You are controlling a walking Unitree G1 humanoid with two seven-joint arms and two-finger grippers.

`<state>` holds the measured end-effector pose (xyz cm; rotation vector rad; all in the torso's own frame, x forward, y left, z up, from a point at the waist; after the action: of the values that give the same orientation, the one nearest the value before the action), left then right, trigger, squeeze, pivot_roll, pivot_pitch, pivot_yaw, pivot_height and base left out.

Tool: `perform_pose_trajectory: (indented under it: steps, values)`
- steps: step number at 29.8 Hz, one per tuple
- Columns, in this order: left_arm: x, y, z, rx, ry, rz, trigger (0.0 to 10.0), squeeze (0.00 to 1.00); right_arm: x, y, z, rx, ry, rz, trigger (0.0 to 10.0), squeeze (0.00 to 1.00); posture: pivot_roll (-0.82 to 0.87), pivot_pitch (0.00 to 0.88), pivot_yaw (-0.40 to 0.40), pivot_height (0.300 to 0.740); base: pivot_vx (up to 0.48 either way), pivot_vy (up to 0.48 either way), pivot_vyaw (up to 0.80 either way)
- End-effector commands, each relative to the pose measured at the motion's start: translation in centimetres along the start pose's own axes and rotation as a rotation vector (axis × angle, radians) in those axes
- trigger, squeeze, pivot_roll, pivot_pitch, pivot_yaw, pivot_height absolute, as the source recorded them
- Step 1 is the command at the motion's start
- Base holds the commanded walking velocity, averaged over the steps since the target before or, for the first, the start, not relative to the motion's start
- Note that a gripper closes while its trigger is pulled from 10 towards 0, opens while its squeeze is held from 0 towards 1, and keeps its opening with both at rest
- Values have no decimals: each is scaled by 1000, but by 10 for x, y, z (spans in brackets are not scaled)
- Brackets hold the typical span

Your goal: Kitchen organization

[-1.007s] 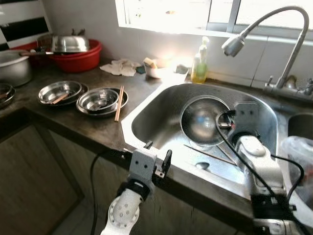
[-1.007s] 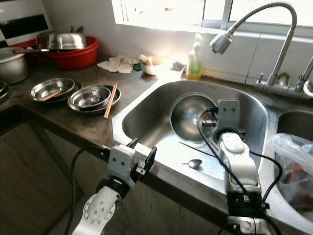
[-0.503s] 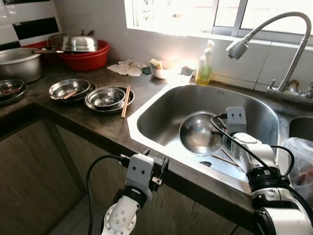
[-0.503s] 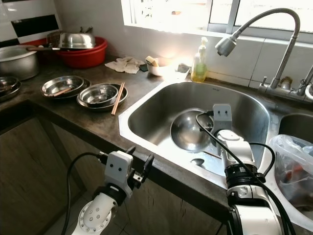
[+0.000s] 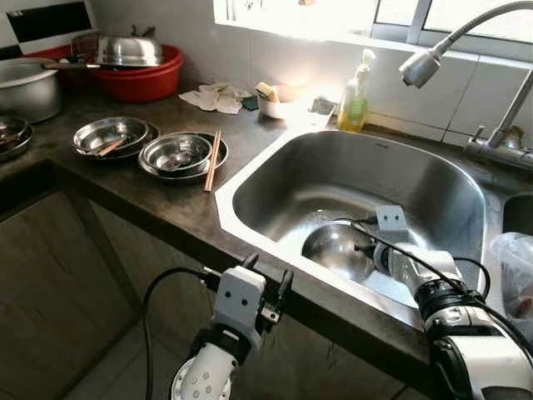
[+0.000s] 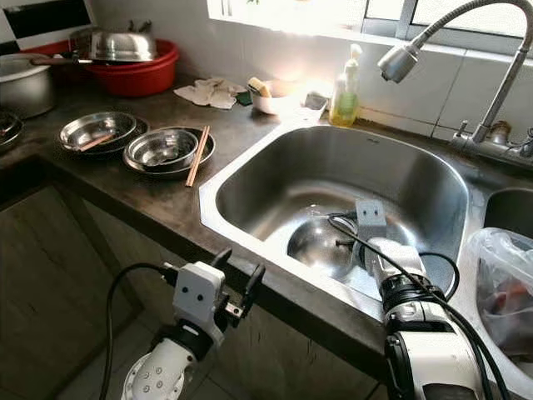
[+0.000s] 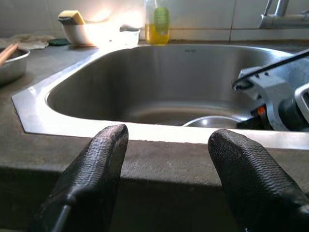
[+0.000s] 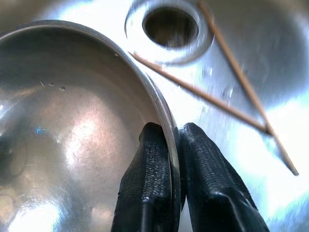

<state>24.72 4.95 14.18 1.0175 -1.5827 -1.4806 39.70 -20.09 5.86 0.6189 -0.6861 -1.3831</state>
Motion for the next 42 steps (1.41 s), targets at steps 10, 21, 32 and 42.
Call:
perform_pose_trajectory:
  steps: [10,21,32,42]
  values:
    - [-2,3,-2,3,14,4,10000,0,10,13,1,60,-39,-1,10000,1000,142,91,-75,740,0,0,0]
    - [-6,2,-10,19,20,-14,10000,0,12,82,45,538,-110,-39,10000,0,129,42,-69,740,0,0,0]
    - [-5,-3,-14,13,9,-24,10000,0,-47,74,133,946,32,15,10000,0,101,0,-44,740,0,0,0]
    - [-4,-7,-14,7,2,-16,10000,0,-67,41,159,953,70,50,10000,0,86,0,-30,740,0,0,0]
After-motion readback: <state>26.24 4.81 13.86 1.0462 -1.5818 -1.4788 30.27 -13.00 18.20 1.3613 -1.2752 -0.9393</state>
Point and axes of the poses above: a point about 5 cm out from each wrist's last joint towards the gripper, its own z axis pointing back from the gripper into the wrist, its own y axis along the axis of the wrist's last joint, x = y × z, the point moved 5 cm from there along -z, pointing out of the wrist towards the gripper, and after that the axes turned 5 degrees about z, right-handed, at the moved point
